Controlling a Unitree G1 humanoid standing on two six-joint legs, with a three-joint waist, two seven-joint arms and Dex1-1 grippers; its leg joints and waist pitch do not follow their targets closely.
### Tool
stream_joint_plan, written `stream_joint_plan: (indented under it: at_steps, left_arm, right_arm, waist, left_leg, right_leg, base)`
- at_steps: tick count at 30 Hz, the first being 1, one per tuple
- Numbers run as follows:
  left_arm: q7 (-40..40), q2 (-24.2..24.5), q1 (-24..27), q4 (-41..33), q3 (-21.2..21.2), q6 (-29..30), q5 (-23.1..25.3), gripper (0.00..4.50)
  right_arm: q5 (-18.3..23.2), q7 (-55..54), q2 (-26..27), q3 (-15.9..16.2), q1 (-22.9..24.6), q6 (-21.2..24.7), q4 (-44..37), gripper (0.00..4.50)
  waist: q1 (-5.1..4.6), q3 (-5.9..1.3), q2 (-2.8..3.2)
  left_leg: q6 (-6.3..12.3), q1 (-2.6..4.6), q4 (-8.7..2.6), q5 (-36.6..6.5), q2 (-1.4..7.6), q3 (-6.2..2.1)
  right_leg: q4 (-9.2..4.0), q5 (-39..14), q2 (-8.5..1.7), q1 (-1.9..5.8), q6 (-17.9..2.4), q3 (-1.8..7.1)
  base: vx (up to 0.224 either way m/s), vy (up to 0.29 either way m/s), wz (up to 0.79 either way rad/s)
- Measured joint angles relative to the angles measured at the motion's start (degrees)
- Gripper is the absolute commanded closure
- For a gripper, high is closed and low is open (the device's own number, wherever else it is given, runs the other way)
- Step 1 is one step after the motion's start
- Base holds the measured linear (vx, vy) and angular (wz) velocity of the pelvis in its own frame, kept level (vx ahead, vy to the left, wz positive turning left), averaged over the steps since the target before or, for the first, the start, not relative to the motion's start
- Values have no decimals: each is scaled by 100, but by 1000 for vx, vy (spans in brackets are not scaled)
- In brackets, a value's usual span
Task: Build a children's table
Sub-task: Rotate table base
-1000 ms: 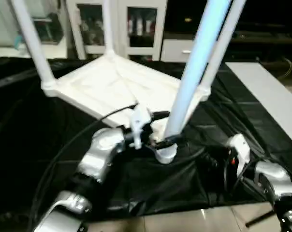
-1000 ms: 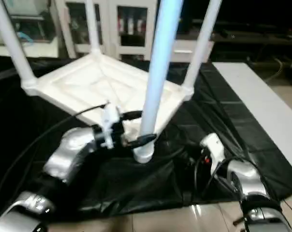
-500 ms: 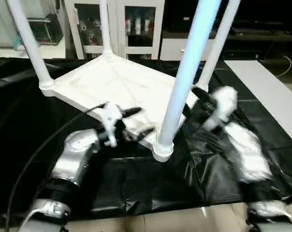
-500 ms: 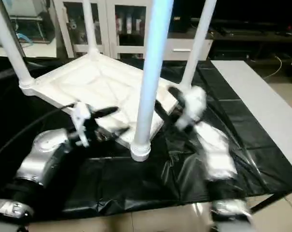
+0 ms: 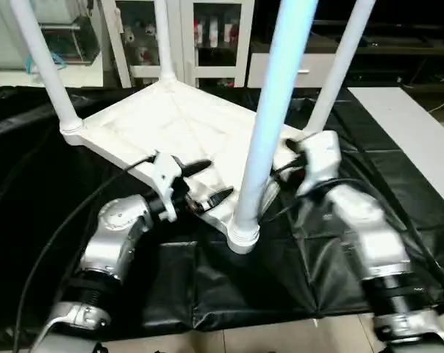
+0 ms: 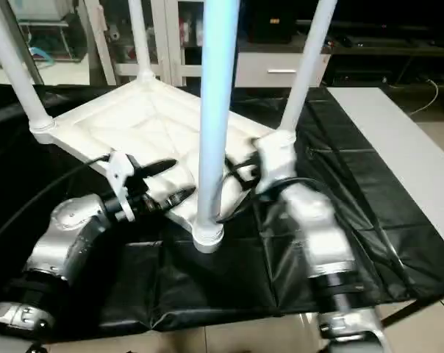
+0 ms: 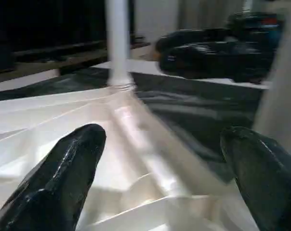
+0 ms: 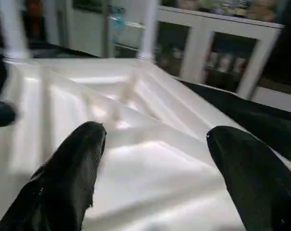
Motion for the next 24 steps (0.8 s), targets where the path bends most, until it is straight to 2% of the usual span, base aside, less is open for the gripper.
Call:
stream_joint_plan:
  at_steps: [4, 6, 8, 13, 17, 20, 24]
  left_arm:
    - [-322, 16, 0, -116, -63, 143, -87, 7]
    - [-475, 16, 7, -199, -89, 287, -175, 7]
    - [-577, 14, 8, -280, -154, 444, -224, 7]
    - [-1033, -174, -82, -339, -434, 797, -274, 7]
    - [-1421, -226, -211, -340, -728, 976, -286, 7]
    - [-1252, -235, -398, 2, -780, 665, 16, 7]
    - [-812, 13, -710, 590, -579, 235, 352, 7]
  right_arm:
    - [112, 38, -375, -372, 54, 33, 72, 68]
    - [111, 141, -502, -425, 117, 33, 173, 68]
    - [109, 294, -522, -374, 209, 61, 210, 68]
    - [28, 771, -577, 24, 274, 186, 519, 68]
    - [-147, 688, -595, 72, 201, 186, 839, 68]
    - [-140, 683, -711, -46, 172, 186, 869, 68]
    - [-49, 714, -945, -289, 150, 186, 808, 68]
  waist:
    - [-2, 1, 4]
    - [-1, 1, 4]
    - [2, 1, 4]
    - [56, 1, 3]
    - [82, 1, 3]
    - [82, 1, 5]
    - [31, 1, 4]
  left_leg:
    - [0, -1, -1, 0, 0, 0]
    - [0, -5, -10, 0, -1, 2]
    - [0, -7, -18, 0, -1, 4]
    - [6, -8, -20, -3, -2, 7]
    - [4, 0, -18, -1, -3, 10]
    - [2, 5, -18, 0, -2, 9]
    - [-1, 10, -18, 2, -2, 7]
  right_leg:
    - [-2, -2, 0, -1, 3, 0]
    - [-7, -4, 0, -4, 6, 0]
    - [-7, -9, 0, -9, 7, -1]
    - [-7, -17, -3, -9, 3, -3]
    - [0, -16, -4, -5, 2, 0]
    - [5, -15, -4, -2, 1, -1]
    - [6, -13, -3, 2, 1, -1]
  base:
    - [0, 0, 0]
    - [0, 0, 0]
    - [0, 0, 0]
    - [0, 0, 0]
    - [0, 0, 0]
    - [0, 0, 0]
    - [0, 0, 0]
